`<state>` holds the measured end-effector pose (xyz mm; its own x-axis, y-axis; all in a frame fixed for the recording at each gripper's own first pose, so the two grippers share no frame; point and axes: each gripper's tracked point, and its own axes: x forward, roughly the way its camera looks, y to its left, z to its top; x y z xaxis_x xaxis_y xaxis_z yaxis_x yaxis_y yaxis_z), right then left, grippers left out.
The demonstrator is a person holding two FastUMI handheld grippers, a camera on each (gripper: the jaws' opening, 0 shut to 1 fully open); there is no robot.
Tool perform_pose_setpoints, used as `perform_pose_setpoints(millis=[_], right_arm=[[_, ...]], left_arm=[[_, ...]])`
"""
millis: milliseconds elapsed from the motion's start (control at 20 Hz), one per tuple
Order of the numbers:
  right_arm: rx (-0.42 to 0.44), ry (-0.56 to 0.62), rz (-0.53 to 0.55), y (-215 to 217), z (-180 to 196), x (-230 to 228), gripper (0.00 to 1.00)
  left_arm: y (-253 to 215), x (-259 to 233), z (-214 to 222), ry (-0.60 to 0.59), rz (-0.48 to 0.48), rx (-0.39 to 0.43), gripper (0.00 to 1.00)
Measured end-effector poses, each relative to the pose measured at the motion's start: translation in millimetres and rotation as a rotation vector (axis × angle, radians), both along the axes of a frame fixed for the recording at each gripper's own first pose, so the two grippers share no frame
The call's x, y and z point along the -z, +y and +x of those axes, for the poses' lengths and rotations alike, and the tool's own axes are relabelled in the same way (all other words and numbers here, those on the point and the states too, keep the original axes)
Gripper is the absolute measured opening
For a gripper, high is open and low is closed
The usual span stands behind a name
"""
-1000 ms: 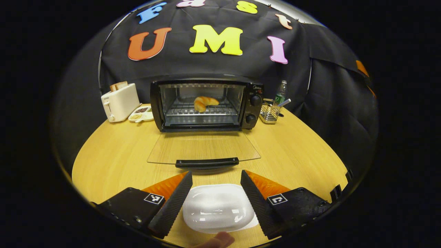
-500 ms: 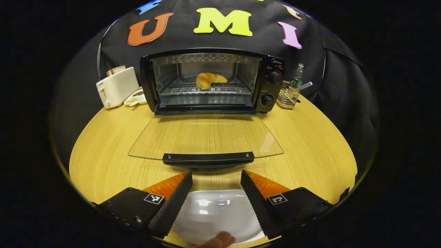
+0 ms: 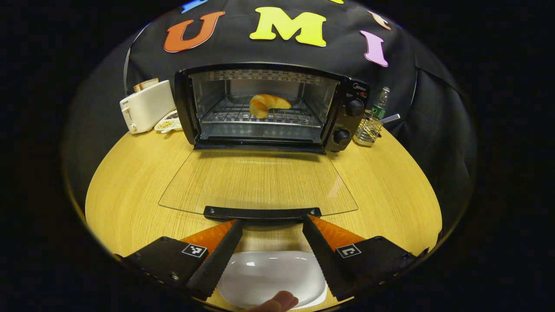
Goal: Open the electric oven with the left hand, put the food in, and close the electric oven.
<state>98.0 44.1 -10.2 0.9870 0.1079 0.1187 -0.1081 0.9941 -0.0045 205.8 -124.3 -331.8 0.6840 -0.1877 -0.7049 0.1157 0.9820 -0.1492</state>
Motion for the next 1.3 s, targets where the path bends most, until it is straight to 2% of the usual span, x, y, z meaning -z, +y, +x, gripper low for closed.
perform_pose_setpoints(millis=[300,650,900,1300], right_arm=[[-0.009,0.008,0.020,-8.0,3.6,7.6,0.99],[-0.027,0.038,0.016,-13.0,6.4,14.6,0.96],[-0.033,0.057,0.021,-13.6,7.9,20.2,0.99],[0.003,0.060,0.024,-27.8,1.4,21.6,0.96]], left_arm=[[2.2,-23.8,7.8,0.008,-0.035,-0.033,0.92],[6.2,-63.3,27.5,-0.080,0.026,-0.011,0.93],[13.1,-96.9,59.6,-0.189,0.067,0.007,0.93],[27.6,-131.5,121.6,-0.313,0.068,-0.065,0.95]])
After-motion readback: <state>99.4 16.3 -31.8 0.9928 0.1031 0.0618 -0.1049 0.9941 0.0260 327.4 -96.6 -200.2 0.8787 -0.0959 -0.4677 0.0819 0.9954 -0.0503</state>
